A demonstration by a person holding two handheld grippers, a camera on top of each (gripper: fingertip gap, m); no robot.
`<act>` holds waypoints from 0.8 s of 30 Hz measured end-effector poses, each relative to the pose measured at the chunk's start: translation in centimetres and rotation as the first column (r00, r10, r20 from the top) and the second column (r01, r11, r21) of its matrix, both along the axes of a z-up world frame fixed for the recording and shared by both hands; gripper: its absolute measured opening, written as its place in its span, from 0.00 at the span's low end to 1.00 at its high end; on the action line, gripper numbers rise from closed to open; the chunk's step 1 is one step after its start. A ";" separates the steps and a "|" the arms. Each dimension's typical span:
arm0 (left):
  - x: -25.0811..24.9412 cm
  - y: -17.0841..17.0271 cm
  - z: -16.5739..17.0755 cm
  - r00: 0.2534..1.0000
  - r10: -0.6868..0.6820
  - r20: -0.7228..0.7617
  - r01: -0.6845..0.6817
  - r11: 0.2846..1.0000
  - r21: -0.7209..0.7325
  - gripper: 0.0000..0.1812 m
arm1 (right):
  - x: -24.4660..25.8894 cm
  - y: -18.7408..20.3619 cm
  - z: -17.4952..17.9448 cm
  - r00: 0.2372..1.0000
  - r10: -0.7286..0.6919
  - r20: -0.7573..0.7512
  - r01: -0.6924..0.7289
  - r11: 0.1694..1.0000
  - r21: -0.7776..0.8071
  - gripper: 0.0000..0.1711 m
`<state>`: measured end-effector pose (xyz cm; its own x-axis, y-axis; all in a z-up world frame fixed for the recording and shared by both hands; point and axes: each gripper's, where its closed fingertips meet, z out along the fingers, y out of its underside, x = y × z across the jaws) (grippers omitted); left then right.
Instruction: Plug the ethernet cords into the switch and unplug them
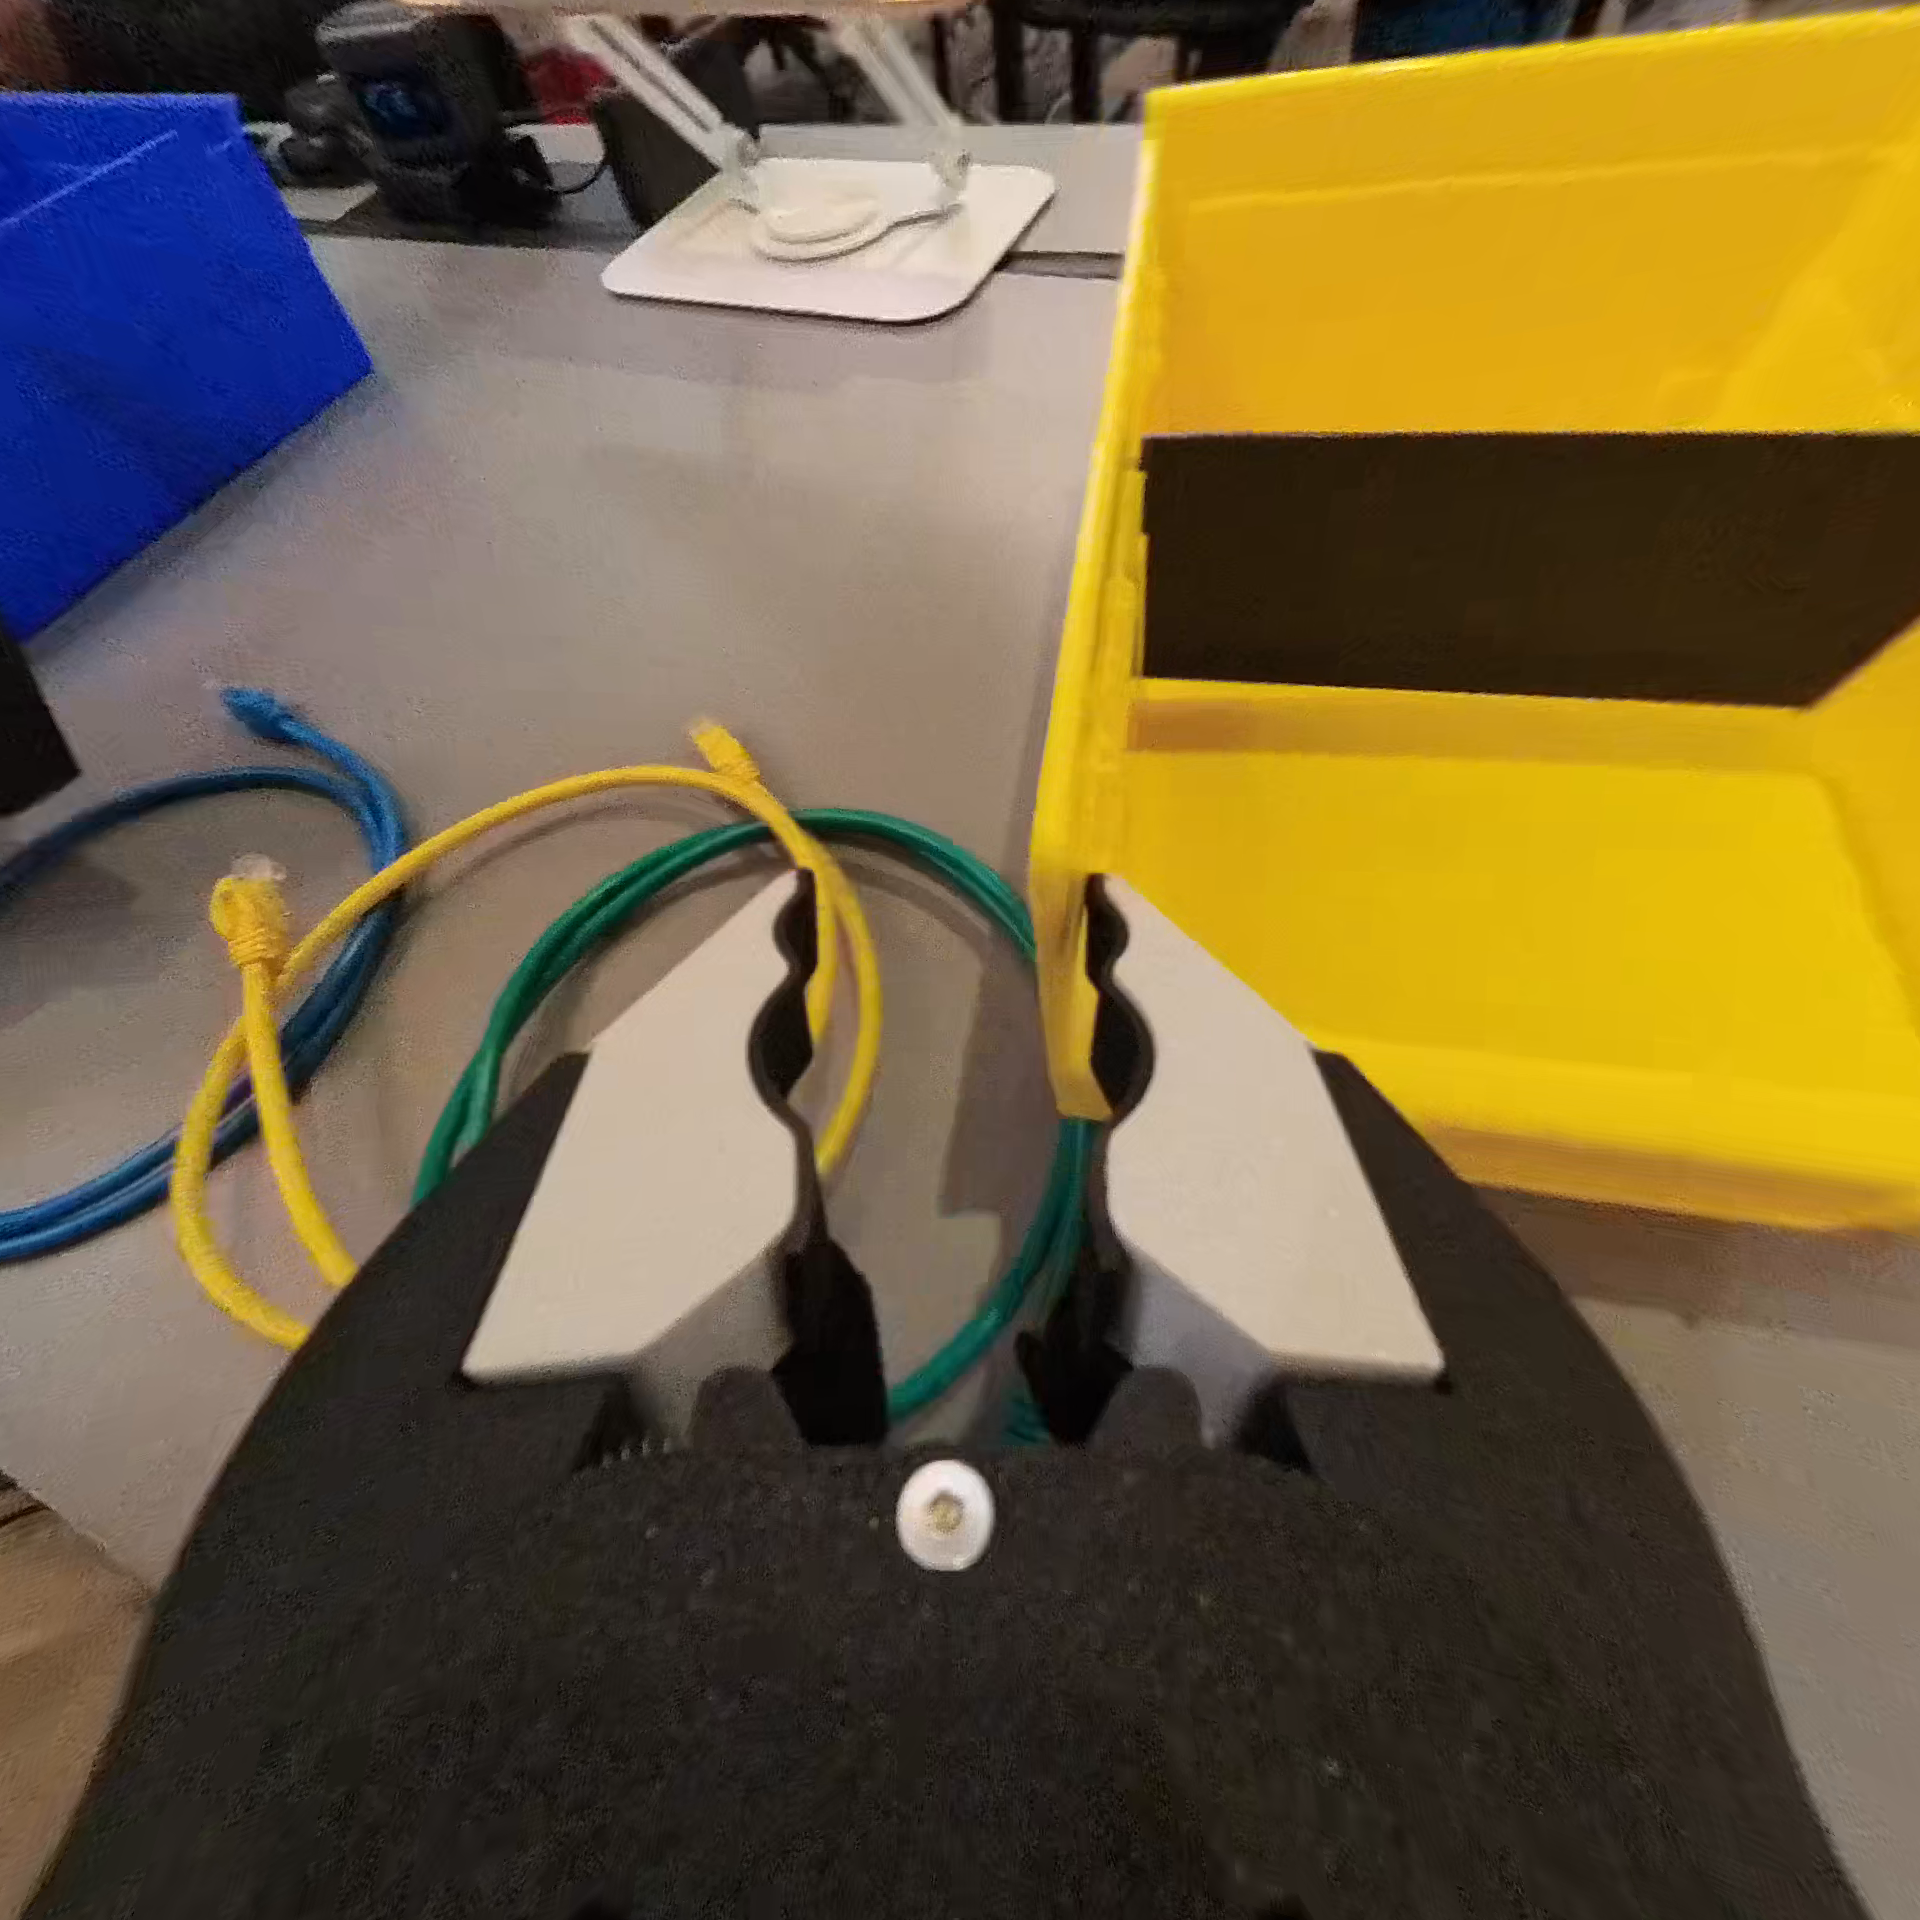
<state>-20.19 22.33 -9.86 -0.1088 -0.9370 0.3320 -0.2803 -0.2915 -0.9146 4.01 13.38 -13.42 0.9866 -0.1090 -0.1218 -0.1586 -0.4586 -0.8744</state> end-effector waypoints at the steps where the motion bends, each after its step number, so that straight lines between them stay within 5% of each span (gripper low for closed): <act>1: 0.5 0.0 1.0 0.999 -0.014 0.038 0.014 1.000 0.007 0.16 | -0.8 0.6 0.1 1.000 0.028 0.015 -0.028 1.000 -0.010 0.29; 5: 2.9 -1.3 6.5 0.968 -0.138 0.211 0.131 0.990 0.046 0.16 | -2.3 1.1 5.9 0.976 0.005 0.219 -0.027 0.995 0.097 0.28; 7: 4.3 -3.2 9.3 0.920 -0.255 0.298 0.265 0.964 0.009 0.16 | -9.2 2.1 10.3 0.970 0.210 0.124 -0.237 0.929 0.284 0.23; 9: 5.5 -5.2 11.3 0.857 -0.354 0.375 0.393 0.919 -0.029 0.16 | -15.5 2.1 13.0 0.874 0.486 -0.004 -0.441 0.797 0.412 0.25; 12: 7.1 -6.8 12.5 0.805 -0.408 0.430 0.481 0.874 -0.072 0.16 | -17.8 2.4 12.9 0.752 0.649 -0.114 -0.552 0.715 0.429 0.24; 15: 8.3 -7.4 11.2 0.830 -0.414 0.373 0.473 0.878 -0.078 0.16 | -17.4 2.4 12.5 0.700 0.703 -0.120 -0.603 0.673 0.429 0.15; 18: 8.5 -5.4 9.6 0.906 -0.304 0.293 0.334 0.941 -0.057 0.25 | -14.4 2.9 12.4 0.672 0.712 -0.205 -0.613 0.690 0.385 0.15; 22: 6.1 -2.0 6.1 0.982 -0.125 0.140 0.128 0.992 -0.019 0.24 | 0.2 5.5 13.9 0.921 0.388 0.021 -0.385 0.904 0.184 0.15; 24: 4.6 -2.1 4.6 0.992 -0.087 0.087 0.089 0.996 -0.025 0.22 | 8.7 7.3 12.6 0.952 0.227 0.205 -0.227 0.974 -0.026 0.15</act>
<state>-15.60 20.27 -5.31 -0.2196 -0.9126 0.3448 -0.2265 -0.2961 -0.9279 12.73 20.72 -0.78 0.9890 0.1210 0.0855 0.1324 -0.4635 -0.8762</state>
